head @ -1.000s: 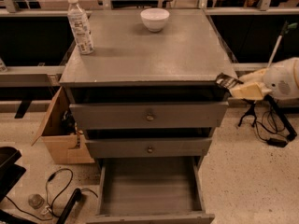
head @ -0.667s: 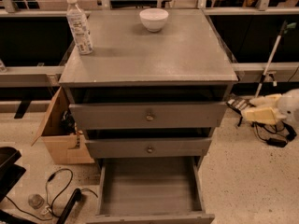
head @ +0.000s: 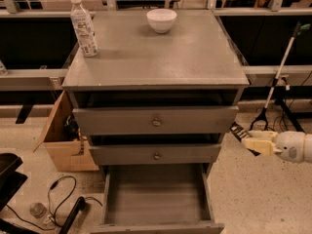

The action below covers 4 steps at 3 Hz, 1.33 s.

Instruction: Place rxbar chocolate into bottom drawer

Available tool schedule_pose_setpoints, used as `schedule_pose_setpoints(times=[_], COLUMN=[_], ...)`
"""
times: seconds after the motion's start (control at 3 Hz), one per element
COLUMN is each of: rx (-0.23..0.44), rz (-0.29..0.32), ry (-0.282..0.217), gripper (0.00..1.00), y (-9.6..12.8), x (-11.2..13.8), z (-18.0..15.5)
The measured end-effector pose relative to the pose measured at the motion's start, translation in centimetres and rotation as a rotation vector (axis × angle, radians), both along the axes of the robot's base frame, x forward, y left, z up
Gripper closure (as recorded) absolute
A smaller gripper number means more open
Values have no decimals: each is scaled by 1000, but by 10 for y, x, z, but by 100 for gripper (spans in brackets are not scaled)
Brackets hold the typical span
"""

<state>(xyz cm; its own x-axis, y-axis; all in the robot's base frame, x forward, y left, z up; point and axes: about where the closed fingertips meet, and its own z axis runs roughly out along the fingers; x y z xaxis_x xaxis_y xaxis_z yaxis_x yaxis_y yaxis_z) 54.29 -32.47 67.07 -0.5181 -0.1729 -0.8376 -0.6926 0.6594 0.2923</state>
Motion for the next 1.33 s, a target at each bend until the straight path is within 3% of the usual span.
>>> schedule_pose_setpoints(times=[0.33, 0.67, 1.0, 1.33], rx=[62, 62, 68, 33], rz=[-2, -2, 31, 151], ry=[33, 33, 71, 116], gripper=[100, 100, 100, 100], y=[4, 4, 24, 78], x=[2, 2, -4, -21], z=[-39, -39, -77, -158])
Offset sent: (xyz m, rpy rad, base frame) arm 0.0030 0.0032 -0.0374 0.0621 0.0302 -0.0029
